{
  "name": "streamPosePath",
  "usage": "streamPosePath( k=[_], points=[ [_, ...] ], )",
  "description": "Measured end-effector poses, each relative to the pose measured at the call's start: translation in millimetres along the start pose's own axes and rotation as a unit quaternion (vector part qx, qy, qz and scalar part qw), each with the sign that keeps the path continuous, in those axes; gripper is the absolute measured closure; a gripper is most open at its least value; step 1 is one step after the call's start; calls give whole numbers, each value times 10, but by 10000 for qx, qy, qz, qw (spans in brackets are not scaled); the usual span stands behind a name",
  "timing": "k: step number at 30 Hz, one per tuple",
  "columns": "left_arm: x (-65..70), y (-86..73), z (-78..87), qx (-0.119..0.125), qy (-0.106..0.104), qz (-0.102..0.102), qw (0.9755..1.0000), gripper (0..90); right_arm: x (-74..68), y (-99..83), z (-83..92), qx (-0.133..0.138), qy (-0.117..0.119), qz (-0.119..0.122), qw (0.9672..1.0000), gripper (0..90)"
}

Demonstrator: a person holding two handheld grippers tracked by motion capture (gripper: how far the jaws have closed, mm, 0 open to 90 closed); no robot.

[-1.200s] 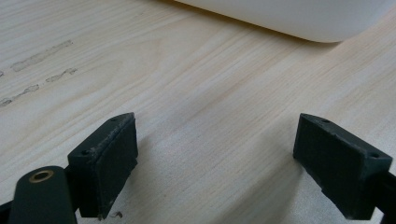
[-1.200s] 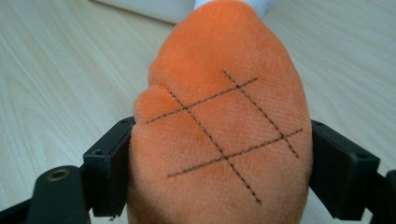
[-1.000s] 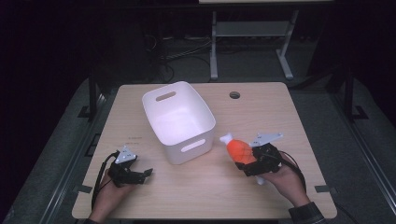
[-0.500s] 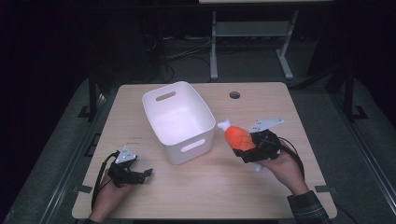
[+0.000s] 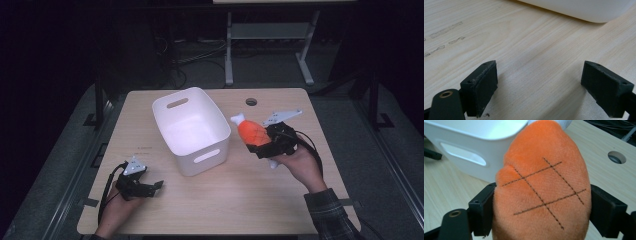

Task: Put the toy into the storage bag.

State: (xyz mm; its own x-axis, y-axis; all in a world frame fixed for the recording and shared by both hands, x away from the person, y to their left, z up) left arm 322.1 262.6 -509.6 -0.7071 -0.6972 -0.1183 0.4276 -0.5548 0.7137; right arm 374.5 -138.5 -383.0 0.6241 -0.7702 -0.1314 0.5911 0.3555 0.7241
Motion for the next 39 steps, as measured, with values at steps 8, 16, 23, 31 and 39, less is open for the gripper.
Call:
streamPosePath(
  k=[8, 16, 23, 31, 39],
  points=[
    [0, 0, 0, 1, 1, 2, 10000, 131, 8, 190, 4, -49, 30, 5, 10000, 186],
    [0, 0, 0, 3, 3, 1, 10000, 132, -14, 375, -28, -120, 75, 28, 9999, 186],
    [0, 0, 0, 3, 3, 1, 10000, 131, -46, 544, -80, -199, 95, 73, 9997, 186],
    [0, 0, 0, 4, 2, 2, 10000, 131, -134, 734, -171, -213, 99, 186, 9996, 186],
    [0, 0, -1, 7, 1, 3, 10000, 132, -227, 918, -293, -231, 137, 237, 9994, 186]
  ],
)
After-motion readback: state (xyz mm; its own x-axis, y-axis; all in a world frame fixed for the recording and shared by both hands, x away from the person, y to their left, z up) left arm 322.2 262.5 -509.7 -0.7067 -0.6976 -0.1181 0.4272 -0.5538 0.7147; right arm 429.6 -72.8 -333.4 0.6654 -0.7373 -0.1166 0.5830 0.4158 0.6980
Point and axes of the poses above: each handheld gripper's, and its own axes: z roughly backward along the jaws, y roughly out of its top, x roughly to its right, the point moved 5 cm from there along -z, roughly forward along the jaws, and after that the axes turned 9 degrees about -z, right-handed, at the moved point
